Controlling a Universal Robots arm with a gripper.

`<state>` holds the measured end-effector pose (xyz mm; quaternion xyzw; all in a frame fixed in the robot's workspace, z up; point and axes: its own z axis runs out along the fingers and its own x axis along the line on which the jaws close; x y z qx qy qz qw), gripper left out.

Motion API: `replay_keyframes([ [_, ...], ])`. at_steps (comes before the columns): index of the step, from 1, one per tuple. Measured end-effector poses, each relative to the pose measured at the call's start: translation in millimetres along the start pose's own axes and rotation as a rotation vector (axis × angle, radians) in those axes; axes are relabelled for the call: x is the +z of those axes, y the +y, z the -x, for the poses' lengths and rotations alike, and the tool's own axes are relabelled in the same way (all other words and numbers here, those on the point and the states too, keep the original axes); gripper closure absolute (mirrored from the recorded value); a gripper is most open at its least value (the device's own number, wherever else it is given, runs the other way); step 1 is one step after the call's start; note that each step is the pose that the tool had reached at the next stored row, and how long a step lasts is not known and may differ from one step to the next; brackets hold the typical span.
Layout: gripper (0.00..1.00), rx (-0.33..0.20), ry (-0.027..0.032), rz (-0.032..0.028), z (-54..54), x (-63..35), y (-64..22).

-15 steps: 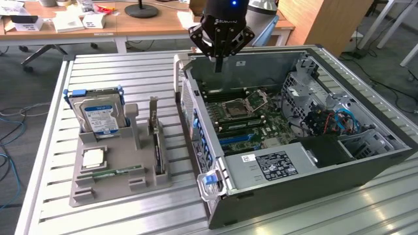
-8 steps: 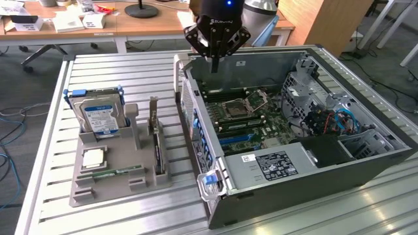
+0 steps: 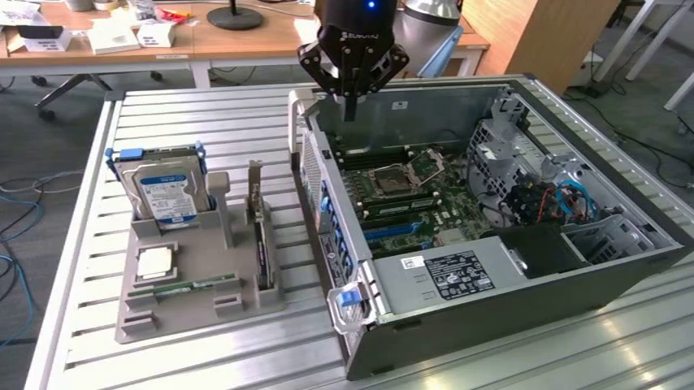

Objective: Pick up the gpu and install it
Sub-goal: 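Reach for the gpu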

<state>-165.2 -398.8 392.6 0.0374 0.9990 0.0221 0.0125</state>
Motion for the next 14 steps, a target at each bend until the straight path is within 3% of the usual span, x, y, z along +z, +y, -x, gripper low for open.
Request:
replay_keyframes([
  [14, 0.89, 0.0, 0.0, 0.0001, -17.2, -0.3, -1.3],
])
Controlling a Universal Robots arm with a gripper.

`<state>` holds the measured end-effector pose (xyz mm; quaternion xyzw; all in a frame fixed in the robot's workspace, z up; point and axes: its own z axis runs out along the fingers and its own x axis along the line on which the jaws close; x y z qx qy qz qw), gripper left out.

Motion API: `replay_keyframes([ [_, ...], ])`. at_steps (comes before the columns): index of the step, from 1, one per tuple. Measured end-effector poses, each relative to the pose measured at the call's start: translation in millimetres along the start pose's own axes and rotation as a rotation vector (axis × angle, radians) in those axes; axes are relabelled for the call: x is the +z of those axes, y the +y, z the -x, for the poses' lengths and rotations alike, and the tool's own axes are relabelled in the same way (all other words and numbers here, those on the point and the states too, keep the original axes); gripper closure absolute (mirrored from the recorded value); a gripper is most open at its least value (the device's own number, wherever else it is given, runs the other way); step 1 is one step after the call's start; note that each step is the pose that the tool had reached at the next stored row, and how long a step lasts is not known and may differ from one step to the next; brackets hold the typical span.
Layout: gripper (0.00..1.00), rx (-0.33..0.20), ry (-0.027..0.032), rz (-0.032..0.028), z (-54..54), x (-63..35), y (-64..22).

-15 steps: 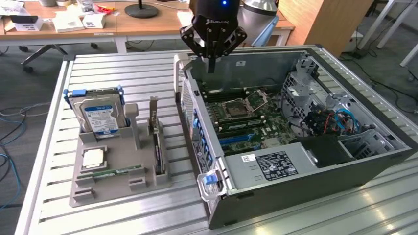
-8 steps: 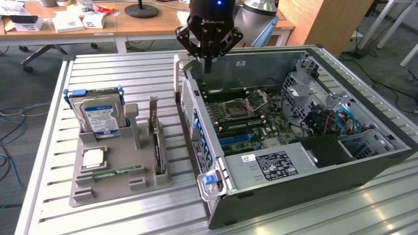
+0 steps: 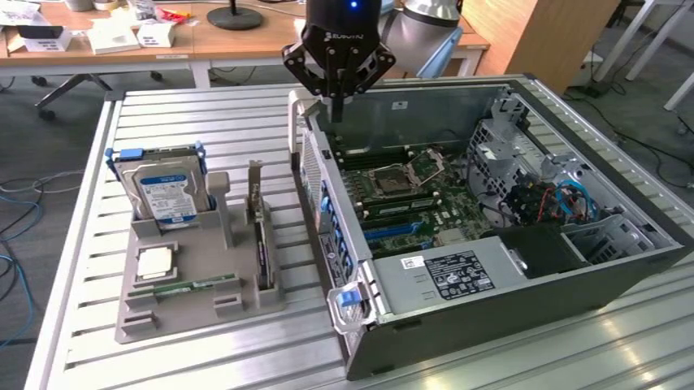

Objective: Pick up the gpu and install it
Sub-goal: 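Reach for the gpu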

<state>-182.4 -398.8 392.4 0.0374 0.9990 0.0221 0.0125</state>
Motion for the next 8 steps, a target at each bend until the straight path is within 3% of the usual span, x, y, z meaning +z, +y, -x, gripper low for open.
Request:
replay_keyframes([
  [8, 0.89, 0.0, 0.0, 0.0, -7.7, -0.2, -0.6],
])
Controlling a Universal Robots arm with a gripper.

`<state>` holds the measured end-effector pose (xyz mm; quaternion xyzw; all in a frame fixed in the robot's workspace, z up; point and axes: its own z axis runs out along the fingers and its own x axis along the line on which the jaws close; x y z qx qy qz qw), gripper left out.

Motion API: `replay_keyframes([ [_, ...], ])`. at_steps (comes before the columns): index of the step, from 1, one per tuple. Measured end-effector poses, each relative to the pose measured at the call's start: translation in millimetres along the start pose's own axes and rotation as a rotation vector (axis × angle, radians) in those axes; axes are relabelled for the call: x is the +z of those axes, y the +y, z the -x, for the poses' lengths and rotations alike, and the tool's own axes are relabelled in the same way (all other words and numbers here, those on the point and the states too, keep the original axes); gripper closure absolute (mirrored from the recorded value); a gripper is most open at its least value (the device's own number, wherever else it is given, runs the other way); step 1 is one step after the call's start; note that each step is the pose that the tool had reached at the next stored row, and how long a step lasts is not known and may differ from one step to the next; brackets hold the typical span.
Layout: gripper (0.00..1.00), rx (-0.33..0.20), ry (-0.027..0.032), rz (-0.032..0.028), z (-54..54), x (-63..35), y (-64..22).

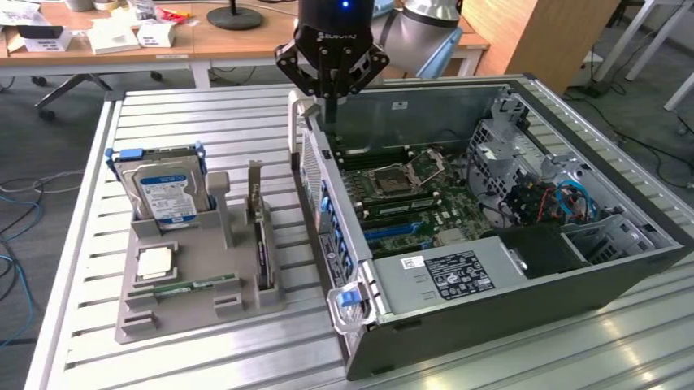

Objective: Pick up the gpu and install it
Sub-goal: 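Reach for the gpu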

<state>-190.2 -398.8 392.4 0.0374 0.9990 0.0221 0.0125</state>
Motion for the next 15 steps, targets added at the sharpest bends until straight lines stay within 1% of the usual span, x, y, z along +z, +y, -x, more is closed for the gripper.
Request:
replay_keyframes([
  [15, 0.89, 0.0, 0.0, 0.0, -11.9, -0.3, -0.9],
])
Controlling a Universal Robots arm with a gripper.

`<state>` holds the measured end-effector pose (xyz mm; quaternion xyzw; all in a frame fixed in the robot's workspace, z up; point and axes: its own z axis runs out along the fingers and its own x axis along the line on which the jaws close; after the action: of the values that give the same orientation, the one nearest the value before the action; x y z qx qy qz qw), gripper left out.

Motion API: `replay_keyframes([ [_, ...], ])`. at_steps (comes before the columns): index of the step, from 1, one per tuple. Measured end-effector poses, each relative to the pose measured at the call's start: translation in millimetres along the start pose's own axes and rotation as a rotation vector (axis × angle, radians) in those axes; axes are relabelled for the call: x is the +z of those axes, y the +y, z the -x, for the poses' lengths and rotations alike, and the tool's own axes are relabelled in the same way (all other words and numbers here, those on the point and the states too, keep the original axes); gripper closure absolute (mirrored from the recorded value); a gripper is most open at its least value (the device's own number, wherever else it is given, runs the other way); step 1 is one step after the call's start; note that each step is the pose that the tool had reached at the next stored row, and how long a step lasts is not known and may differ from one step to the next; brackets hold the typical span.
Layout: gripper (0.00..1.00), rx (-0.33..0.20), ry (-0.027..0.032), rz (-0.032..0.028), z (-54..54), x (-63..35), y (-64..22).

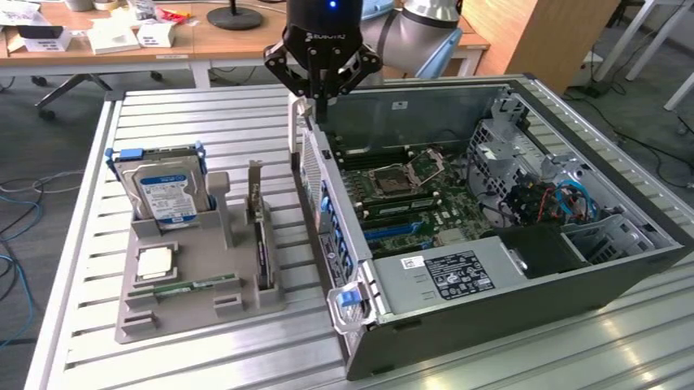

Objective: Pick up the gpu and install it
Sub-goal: 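Reach for the gpu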

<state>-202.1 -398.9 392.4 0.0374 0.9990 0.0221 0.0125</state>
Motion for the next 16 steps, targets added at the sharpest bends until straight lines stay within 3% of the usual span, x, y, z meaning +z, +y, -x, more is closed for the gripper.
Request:
replay_keyframes([
  [16, 0.89, 0.0, 0.0, 0.0, -24.1, -0.3, -1.8],
])
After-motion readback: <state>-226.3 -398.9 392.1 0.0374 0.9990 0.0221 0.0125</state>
